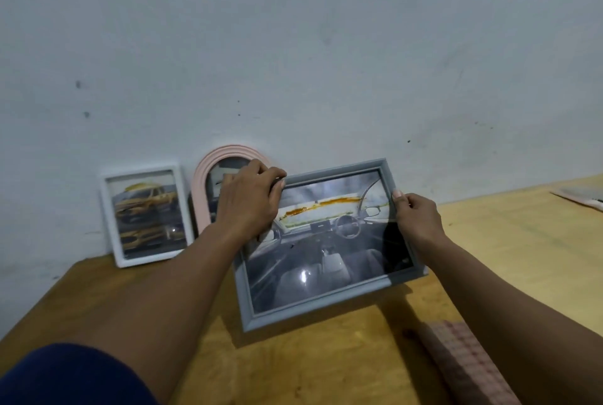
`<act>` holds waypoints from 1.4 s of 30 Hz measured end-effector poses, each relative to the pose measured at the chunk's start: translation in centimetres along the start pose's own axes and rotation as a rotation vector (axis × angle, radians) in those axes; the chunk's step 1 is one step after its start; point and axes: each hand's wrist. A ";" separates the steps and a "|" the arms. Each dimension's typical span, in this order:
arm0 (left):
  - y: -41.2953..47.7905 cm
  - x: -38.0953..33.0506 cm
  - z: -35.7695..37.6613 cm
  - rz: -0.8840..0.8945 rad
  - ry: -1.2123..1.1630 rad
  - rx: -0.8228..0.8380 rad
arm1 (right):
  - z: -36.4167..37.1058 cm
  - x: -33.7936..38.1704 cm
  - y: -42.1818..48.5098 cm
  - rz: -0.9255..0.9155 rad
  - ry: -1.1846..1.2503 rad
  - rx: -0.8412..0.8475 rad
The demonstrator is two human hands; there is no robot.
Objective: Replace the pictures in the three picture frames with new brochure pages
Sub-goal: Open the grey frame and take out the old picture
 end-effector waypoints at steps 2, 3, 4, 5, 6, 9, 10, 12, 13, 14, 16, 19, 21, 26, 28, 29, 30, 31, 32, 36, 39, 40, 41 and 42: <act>-2.7 1.7 -0.4 -0.059 0.005 0.070 | 1.6 0.5 -1.9 0.014 -0.088 0.056; -4.1 2.6 -0.7 -0.092 -0.002 0.113 | 2.4 0.6 -2.8 0.014 -0.117 0.088; -5.2 3.3 -0.8 -0.116 -0.018 0.150 | 3.2 0.7 -3.5 0.019 -0.125 0.114; -6.2 4.0 -0.8 -0.133 -0.037 0.183 | 3.8 0.6 -4.0 0.035 -0.126 0.141; -7.1 4.6 -0.8 -0.150 -0.055 0.216 | 4.4 0.6 -4.6 0.059 -0.138 0.172; -9.4 5.7 -0.4 -0.209 -0.113 0.296 | 5.4 0.5 -5.5 0.140 -0.183 0.256; -9.9 5.9 -0.2 -0.231 -0.134 0.303 | 5.4 0.7 -5.6 0.161 -0.204 0.275; -10.5 5.9 0.5 -0.263 -0.187 0.296 | 4.7 1.7 -5.2 0.180 -0.287 0.296; -10.5 5.8 0.7 -0.278 -0.224 0.296 | 4.1 2.5 -4.7 0.172 -0.336 0.298; -10.3 5.6 0.9 -0.301 -0.267 0.306 | 3.3 3.6 -4.1 0.158 -0.379 0.288; -9.5 5.1 1.1 -0.351 -0.374 0.343 | 1.1 6.8 -3.1 0.118 -0.441 0.292; -8.0 3.6 1.7 -0.343 -0.520 0.429 | -2.4 12.6 -2.5 0.049 -0.518 0.346; -6.9 2.2 2.1 -0.296 -0.600 0.454 | -3.6 16.2 -2.7 -0.005 -0.581 0.346; -3.3 -1.6 -0.8 -0.286 -0.821 0.366 | -2.7 22.2 -4.8 -0.107 -0.580 0.393; -1.8 -2.2 -3.6 -0.351 -0.981 0.282 | -1.6 23.7 -6.0 -0.130 -0.449 0.473; -1.4 -2.2 -5.2 -0.382 -1.044 0.241 | -0.9 24.3 -6.6 -0.141 -0.385 0.515; -1.3 -1.9 -6.8 -0.402 -1.067 0.221 | -0.1 24.8 -7.2 -0.155 -0.324 0.554; -1.4 -1.3 -8.4 -0.411 -1.058 0.223 | 0.8 25.1 -7.7 -0.165 -0.269 0.590; -1.8 -0.6 -9.8 -0.419 -1.044 0.236 | 1.7 25.3 -8.3 -0.172 -0.218 0.620; -4.2 2.1 -14.7 -0.499 -1.051 0.305 | 5.3 24.5 -9.7 -0.176 -0.110 0.705; -6.1 3.2 -16.5 -0.584 -1.023 0.312 | 7.6 22.1 -10.3 -0.173 -0.139 0.697; -6.5 3.5 -16.7 -0.609 -1.006 0.276 | 8.3 20.8 -10.4 -0.160 -0.170 0.694; -6.8 3.8 -16.6 -0.636 -0.997 0.231 | 8.8 19.3 -10.5 -0.139 -0.210 0.694; -7.2 4.2 -16.3 -0.670 -0.997 0.190 | 9.3 17.6 -10.6 -0.111 -0.258 0.696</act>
Point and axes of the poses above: each hand's wrist, its own y-axis towards the middle knuckle, its own z-axis out of the palm, x = y × z, and after that the axes turned 8 degrees about x, right-handed
